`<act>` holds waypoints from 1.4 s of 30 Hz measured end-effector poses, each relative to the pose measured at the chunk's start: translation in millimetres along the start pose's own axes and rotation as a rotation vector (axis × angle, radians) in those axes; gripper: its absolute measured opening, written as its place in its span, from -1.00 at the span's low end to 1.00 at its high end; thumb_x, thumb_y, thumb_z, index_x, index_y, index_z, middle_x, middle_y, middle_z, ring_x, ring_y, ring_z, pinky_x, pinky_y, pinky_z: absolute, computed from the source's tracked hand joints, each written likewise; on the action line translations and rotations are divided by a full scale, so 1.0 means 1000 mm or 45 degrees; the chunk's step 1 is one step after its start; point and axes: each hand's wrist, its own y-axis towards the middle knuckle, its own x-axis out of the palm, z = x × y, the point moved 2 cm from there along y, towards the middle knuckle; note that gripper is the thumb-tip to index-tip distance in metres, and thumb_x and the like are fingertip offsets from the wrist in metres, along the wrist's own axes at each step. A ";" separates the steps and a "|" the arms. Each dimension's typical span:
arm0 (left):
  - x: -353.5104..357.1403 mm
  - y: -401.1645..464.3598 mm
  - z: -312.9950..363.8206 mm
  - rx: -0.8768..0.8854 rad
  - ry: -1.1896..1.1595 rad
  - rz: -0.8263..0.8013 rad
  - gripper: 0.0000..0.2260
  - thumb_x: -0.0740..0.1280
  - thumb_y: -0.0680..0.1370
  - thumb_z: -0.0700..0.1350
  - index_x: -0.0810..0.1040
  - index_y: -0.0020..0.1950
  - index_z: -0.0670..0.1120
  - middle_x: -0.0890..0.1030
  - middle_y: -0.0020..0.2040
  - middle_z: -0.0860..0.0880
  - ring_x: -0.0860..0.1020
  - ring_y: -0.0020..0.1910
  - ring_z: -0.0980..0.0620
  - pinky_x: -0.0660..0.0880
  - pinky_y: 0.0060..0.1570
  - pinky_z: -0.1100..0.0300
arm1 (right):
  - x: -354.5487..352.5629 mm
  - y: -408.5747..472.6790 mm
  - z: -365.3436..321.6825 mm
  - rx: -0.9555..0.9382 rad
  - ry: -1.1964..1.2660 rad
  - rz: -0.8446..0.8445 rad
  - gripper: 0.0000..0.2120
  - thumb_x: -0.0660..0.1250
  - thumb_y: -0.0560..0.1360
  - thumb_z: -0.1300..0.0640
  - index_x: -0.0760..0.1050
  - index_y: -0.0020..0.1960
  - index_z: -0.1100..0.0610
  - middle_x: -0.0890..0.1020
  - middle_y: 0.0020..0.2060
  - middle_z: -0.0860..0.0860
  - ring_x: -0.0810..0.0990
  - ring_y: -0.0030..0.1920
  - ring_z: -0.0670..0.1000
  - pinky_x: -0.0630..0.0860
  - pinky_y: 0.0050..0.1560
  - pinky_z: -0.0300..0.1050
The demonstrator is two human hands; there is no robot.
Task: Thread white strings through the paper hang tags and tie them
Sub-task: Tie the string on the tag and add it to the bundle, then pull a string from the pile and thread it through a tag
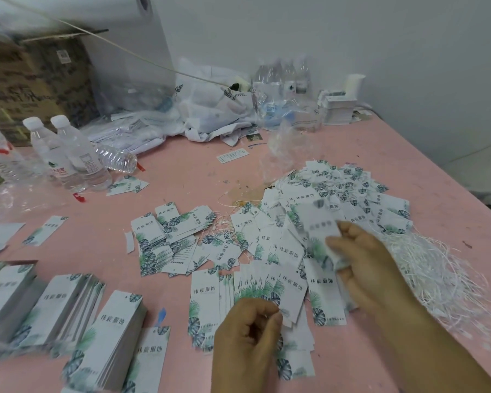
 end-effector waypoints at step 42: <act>-0.067 0.039 -0.032 -0.434 0.626 0.259 -0.51 0.50 0.44 -0.02 0.50 0.34 -0.04 0.52 -0.05 0.04 0.52 -0.06 -0.05 0.45 -0.10 0.06 | 0.009 -0.053 0.063 -1.100 -1.489 -0.358 -0.80 0.34 0.50 0.03 0.65 0.04 0.06 0.64 -0.02 -0.11 0.57 0.01 -0.16 0.56 0.02 -0.22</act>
